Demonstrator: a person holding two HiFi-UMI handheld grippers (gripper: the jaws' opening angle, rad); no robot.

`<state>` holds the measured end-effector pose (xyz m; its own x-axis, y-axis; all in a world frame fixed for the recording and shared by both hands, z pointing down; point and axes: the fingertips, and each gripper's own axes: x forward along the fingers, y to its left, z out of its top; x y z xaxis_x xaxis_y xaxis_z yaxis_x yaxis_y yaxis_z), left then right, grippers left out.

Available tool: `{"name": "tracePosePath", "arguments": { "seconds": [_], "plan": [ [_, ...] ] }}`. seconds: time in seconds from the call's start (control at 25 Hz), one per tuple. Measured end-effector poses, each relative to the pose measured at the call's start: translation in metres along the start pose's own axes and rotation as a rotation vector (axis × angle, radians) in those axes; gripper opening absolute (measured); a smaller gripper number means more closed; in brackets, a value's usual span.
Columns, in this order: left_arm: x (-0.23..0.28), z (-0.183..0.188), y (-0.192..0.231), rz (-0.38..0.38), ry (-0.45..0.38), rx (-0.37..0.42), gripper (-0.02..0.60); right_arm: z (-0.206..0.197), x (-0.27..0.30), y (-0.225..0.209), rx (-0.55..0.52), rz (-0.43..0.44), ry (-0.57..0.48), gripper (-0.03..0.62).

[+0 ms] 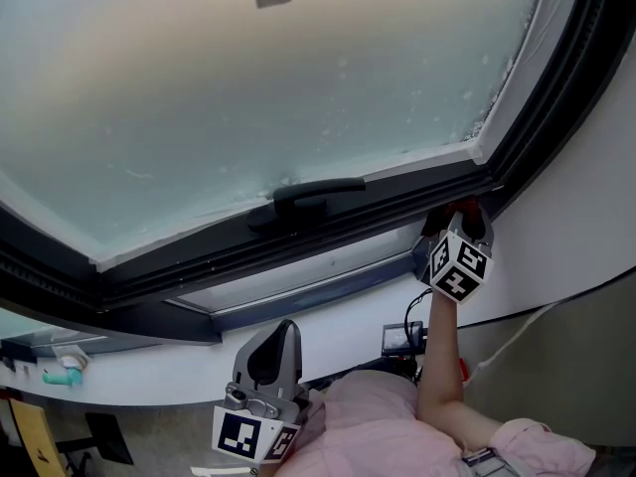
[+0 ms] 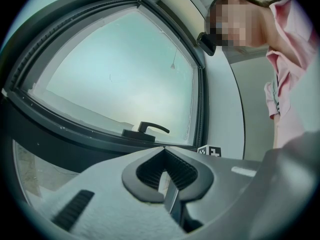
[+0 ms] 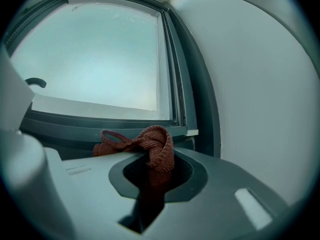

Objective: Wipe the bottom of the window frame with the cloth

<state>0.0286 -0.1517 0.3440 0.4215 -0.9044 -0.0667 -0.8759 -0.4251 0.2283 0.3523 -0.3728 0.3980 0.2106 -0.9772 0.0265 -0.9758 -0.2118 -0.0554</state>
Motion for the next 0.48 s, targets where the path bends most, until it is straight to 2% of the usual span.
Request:
{"name": "tracePosePath", "arguments": {
  "seconds": [0.48],
  "plan": [
    [0.005, -0.001, -0.004, 0.007, -0.001, -0.009, 0.002, 0.0, 0.005, -0.014, 0.002, -0.012, 0.014, 0.044]
  ]
}}
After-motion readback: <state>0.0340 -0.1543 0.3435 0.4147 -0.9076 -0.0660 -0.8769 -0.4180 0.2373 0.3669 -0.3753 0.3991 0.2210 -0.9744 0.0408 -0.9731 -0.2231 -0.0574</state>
